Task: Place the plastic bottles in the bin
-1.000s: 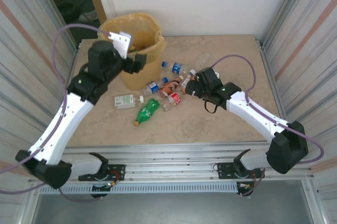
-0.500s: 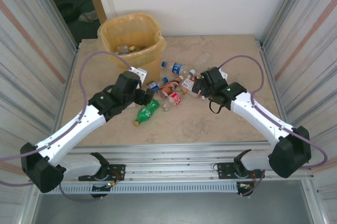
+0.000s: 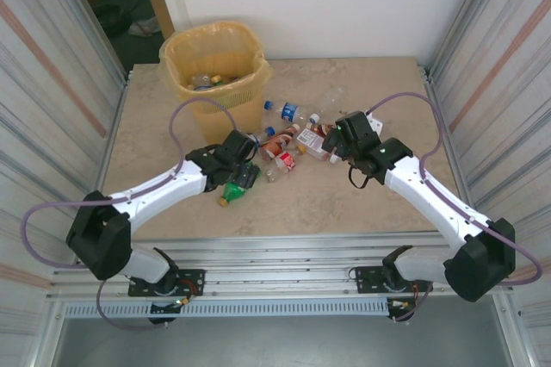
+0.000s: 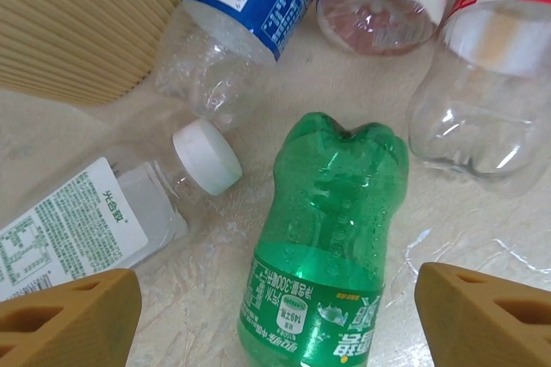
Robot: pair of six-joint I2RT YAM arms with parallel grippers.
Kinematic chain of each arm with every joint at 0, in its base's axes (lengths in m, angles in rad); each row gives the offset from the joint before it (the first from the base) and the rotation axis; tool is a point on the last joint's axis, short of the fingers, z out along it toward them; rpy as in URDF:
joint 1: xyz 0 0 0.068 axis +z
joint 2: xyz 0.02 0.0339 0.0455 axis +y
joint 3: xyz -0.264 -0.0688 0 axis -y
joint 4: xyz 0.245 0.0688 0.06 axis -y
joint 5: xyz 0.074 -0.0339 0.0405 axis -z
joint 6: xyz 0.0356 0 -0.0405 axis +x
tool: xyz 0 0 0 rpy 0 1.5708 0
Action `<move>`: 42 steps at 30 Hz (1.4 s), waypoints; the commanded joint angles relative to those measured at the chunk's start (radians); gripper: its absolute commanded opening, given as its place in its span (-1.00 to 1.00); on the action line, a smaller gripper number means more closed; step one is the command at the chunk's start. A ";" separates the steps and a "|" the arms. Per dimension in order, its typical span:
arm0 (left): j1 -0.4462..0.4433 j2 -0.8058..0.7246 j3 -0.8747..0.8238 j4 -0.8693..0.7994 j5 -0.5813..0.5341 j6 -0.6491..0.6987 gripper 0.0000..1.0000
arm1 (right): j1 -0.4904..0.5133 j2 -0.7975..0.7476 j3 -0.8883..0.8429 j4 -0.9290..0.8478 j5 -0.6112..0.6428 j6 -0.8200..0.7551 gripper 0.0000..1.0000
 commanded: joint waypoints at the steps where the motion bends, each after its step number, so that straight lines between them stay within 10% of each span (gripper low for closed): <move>1: -0.010 0.034 -0.004 0.009 -0.018 -0.014 0.62 | -0.008 -0.027 -0.014 -0.027 0.028 0.034 0.95; 26: -0.017 0.256 -0.019 0.029 0.004 -0.062 0.45 | -0.015 -0.025 -0.033 -0.021 0.021 0.045 0.95; 42: -0.060 0.121 -0.037 -0.070 -0.028 -0.096 0.01 | -0.015 -0.022 -0.045 -0.013 0.022 0.054 0.95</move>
